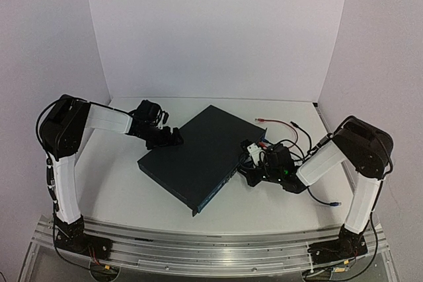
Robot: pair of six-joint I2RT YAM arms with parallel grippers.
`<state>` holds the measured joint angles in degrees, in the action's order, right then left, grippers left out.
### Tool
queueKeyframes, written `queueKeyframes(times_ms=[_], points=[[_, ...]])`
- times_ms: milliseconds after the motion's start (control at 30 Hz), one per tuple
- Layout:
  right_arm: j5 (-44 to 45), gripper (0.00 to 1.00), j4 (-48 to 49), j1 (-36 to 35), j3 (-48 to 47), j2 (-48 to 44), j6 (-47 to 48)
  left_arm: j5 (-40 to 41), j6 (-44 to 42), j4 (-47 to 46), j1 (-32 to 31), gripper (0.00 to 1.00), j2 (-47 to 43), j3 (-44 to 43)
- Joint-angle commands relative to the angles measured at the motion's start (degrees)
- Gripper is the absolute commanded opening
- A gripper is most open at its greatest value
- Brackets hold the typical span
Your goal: Pull the plug from the switch port
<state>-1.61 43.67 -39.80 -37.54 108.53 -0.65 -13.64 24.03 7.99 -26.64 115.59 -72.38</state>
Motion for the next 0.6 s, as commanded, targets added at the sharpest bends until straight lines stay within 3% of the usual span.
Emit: queueKeyframes(times_ms=[0,167,567], points=[[-2.66,0.05,13.64,0.49,2.73,0.63,-2.63,0.89,-0.06,2.82,-0.25,0.98,2.09,-1.57],[-3.78,0.12,14.1,0.5,4.1,0.71,-2.94,0.93,0.11,2.97,-0.25,0.98,2.18,-2.02],[-2.76,0.18,18.39,0.46,6.7,0.58,-5.31,0.96,0.58,2.74,-0.25,0.98,1.8,-2.11]])
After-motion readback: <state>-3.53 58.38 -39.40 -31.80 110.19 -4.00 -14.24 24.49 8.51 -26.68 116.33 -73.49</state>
